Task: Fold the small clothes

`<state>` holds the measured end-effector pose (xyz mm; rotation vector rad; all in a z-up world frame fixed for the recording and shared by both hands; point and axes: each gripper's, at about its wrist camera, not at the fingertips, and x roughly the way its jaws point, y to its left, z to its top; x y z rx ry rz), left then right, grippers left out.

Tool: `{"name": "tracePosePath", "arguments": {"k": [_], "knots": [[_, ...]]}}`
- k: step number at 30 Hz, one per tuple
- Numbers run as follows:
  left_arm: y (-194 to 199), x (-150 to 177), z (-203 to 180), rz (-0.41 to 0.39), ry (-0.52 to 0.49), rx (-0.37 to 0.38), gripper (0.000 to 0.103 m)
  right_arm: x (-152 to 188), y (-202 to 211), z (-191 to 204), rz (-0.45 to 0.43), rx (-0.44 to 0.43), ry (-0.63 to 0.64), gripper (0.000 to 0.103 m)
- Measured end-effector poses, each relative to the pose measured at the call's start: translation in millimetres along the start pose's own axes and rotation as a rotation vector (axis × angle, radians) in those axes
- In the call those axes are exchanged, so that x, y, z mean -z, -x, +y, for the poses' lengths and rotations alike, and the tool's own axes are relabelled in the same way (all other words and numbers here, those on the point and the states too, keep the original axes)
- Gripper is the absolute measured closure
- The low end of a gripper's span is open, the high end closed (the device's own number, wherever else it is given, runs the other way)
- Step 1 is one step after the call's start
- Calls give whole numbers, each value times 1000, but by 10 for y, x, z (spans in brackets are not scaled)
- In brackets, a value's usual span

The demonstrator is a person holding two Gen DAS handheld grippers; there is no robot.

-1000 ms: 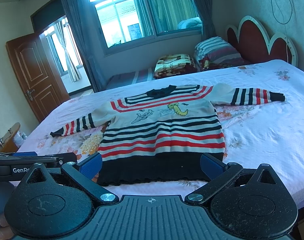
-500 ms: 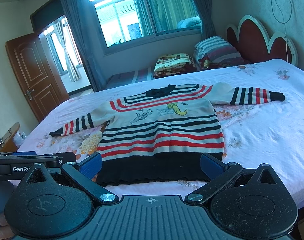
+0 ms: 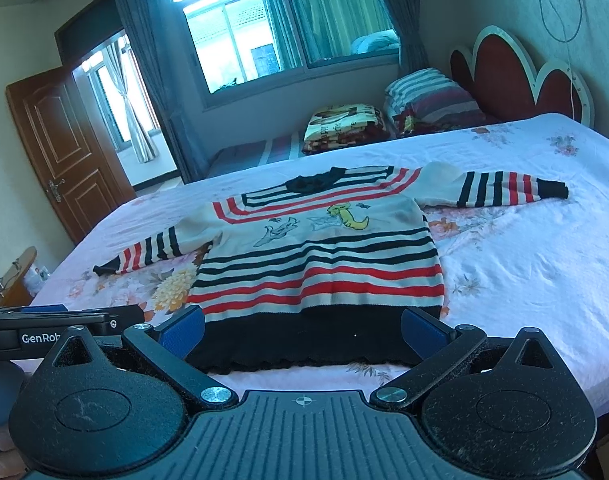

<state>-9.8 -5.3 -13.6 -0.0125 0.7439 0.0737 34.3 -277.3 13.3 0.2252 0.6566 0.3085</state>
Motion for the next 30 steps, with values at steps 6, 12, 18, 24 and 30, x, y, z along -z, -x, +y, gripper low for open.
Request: {"name": "tracePosePath", "arguments": {"k": [6, 12, 18, 24, 30], "knots": [[-141, -96, -22, 19, 10, -13, 0, -80, -102, -70, 10, 19, -4, 0], [-395, -225, -5, 31, 17, -31, 1, -209, -295, -244, -3, 49, -19, 0], [-752, -419, 9, 26, 16, -51, 0, -389, -596, -473, -16, 99, -15, 0], [-1204, -614, -10, 39, 32, -36, 0, -587, -1040, -811, -16, 140, -28, 0], [-1741, -844, -44, 59, 48, -36, 1, -810, -1509, -1271, -3, 161, -84, 1]]}}
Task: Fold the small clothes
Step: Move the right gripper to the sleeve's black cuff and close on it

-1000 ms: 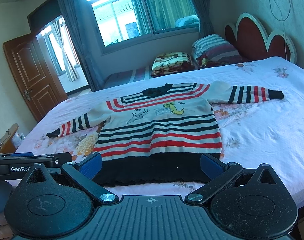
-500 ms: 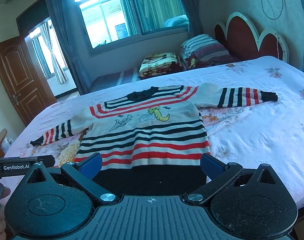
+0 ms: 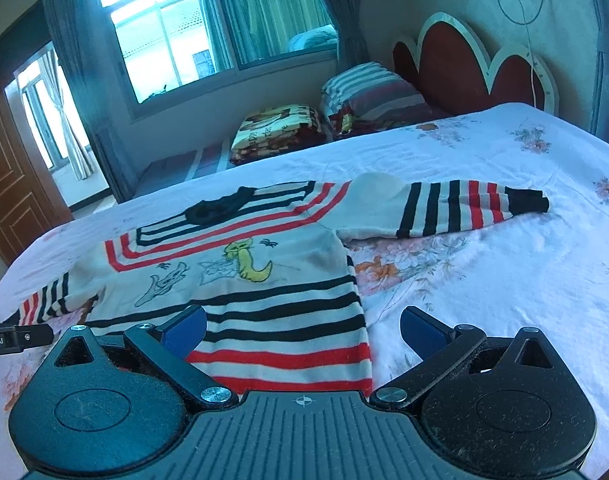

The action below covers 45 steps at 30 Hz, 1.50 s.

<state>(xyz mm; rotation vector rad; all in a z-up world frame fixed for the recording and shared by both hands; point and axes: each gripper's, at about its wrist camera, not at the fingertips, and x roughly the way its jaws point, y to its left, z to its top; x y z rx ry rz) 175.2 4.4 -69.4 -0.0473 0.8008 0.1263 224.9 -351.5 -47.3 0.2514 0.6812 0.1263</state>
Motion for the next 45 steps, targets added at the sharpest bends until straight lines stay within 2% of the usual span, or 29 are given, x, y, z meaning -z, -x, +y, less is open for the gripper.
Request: {"name": "tracePosePath", "arguments": {"k": [9, 16, 17, 18, 19, 23, 32, 37, 42, 44, 45], "knots": [[-754, -382, -221, 17, 9, -27, 1, -393, -715, -460, 33, 49, -26, 1], [-1244, -618, -374, 40, 25, -46, 1, -576, -1215, -801, 69, 77, -53, 1], [-1308, -647, -397, 43, 26, -49, 1, -596, -1292, -855, 73, 81, -58, 5], [-1371, -679, -423, 47, 27, -52, 1, -618, -1367, -916, 85, 86, -67, 20], [-1432, -709, -448, 50, 27, -53, 1, -637, -1430, -976, 96, 92, -80, 31], [-1659, -823, -573, 63, 21, -57, 1, -713, -1666, -1301, 111, 122, -147, 31], [-2038, -950, -796, 90, 0, -45, 2, -839, -2000, -2186, 133, 266, -312, 31], [-2149, -985, -837, 103, -10, -53, 2, -901, -2084, -2544, 112, 294, -402, 31], [-2224, -1024, -821, 115, -5, -65, 2, -967, -2154, -2739, 75, 317, -448, 32], [-2246, -1034, -819, 116, -6, -69, 2, -989, -2177, -2746, 64, 340, -440, 42], [-2258, -1037, -820, 119, -7, -70, 2, -998, -2191, -2760, 54, 355, -442, 56]]}}
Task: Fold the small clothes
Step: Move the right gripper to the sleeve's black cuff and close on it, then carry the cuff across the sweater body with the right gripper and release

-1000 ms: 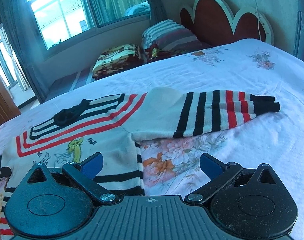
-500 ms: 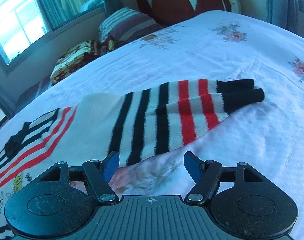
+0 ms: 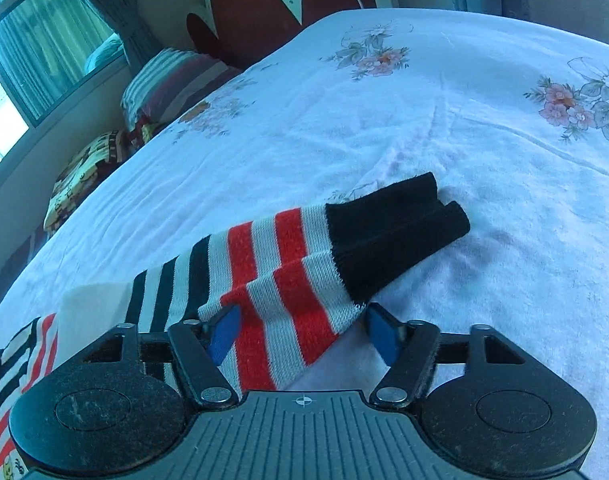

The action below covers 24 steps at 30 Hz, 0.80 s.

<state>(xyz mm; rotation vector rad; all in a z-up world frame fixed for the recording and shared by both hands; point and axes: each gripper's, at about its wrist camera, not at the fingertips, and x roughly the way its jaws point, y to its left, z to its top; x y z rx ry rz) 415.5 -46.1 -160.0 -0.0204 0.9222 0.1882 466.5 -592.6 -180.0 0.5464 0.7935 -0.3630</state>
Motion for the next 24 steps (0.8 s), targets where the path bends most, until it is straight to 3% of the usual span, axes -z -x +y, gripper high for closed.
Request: {"name": "tracePosePath", "arguments": {"k": [1, 7, 15, 20, 24], "knots": [[-7, -2, 1, 3, 0, 1, 2, -7, -5, -18, -6, 1, -18, 68], [-3, 5, -31, -3, -14, 7, 2, -40, 27, -53, -43, -40, -52, 89], [110, -25, 17, -44, -1, 20, 2, -67, 373, 518, -176, -162, 114, 90], [203, -53, 104, -64, 20, 23, 2, 86, 574, 1217, -175, -334, 263, 91], [291, -42, 260, -75, 79, 18, 2, 496, 615, 1900, -120, -491, 405, 91]]}}
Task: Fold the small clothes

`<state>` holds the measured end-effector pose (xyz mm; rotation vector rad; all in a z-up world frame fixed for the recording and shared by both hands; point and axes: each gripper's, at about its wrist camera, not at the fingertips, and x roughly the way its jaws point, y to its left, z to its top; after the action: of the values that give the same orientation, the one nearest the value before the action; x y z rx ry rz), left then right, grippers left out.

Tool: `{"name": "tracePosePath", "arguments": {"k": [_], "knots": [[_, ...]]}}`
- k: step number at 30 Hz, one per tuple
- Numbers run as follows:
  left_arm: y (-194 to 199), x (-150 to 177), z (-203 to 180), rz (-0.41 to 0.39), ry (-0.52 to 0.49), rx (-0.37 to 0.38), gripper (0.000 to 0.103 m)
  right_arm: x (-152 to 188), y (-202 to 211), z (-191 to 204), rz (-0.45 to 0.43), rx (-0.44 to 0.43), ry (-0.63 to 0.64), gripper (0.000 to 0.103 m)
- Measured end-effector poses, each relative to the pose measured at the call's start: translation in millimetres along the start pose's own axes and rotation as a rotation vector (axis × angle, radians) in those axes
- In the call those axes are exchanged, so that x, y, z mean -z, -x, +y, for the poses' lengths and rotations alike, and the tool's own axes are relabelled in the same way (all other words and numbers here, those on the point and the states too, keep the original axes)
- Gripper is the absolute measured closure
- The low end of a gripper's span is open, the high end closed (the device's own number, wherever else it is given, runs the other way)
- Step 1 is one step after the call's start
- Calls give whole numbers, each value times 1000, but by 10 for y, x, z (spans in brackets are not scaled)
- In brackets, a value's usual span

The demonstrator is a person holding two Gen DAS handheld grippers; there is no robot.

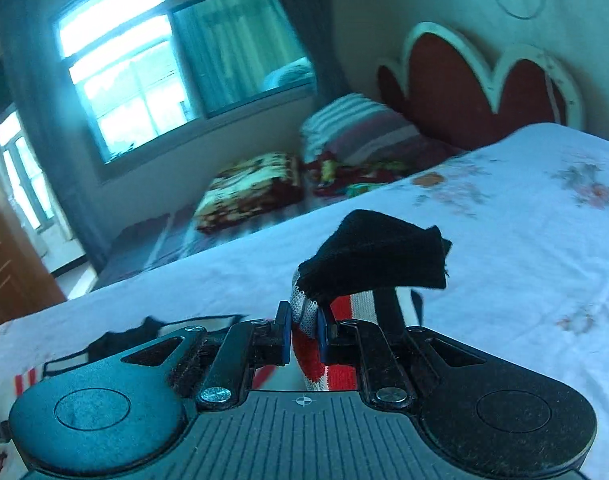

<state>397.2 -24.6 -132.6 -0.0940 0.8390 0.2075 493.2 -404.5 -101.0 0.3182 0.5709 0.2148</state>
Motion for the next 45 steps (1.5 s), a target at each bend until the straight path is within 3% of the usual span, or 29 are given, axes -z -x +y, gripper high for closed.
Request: {"name": "tracePosePath", "arguments": {"k": [5, 10, 11, 13, 14, 18, 21, 25, 31, 35, 37, 38, 41, 43, 44, 45], "knots": [[66, 25, 231, 11, 80, 7, 1, 408, -452, 653, 146, -145, 80, 91], [52, 53, 317, 29, 99, 23, 1, 679, -743, 788, 269, -199, 49, 90], [35, 58, 309, 37, 99, 35, 1, 686, -775, 787, 287, -198, 42, 85], [1, 64, 277, 51, 97, 74, 1, 702, -745, 788, 291, -207, 41, 39], [-22, 72, 252, 60, 99, 99, 1, 692, -700, 776, 276, -222, 43, 33], [-130, 91, 106, 101, 118, 208, 1, 621, -398, 723, 191, -204, 67, 33], [-278, 143, -9, 175, 165, 353, 2, 552, -180, 505, 139, -131, 62, 33], [-583, 269, -118, 293, 302, 499, 3, 559, 15, 186, 137, -27, 58, 33], [-814, 243, -214, 236, 406, 498, 4, 723, 140, -198, 182, 103, 28, 33], [-873, 201, -259, 202, 419, 506, 7, 798, 160, -313, 202, 120, -14, 33], [-891, 189, -254, 183, 420, 524, 36, 808, 166, -305, 200, 121, -15, 33], [-934, 185, -252, 195, 424, 534, 57, 807, 164, -296, 199, 120, -15, 33], [-1008, 192, -187, 199, 456, 543, 62, 818, 149, -248, 199, 122, -15, 33], [-1001, 182, -175, 186, 447, 538, 79, 835, 154, -227, 204, 128, -7, 33], [-1005, 175, -156, 183, 449, 542, 93, 839, 158, -221, 206, 128, -5, 33], [-997, 168, -125, 178, 464, 554, 93, 840, 156, -208, 208, 128, 1, 33]]}}
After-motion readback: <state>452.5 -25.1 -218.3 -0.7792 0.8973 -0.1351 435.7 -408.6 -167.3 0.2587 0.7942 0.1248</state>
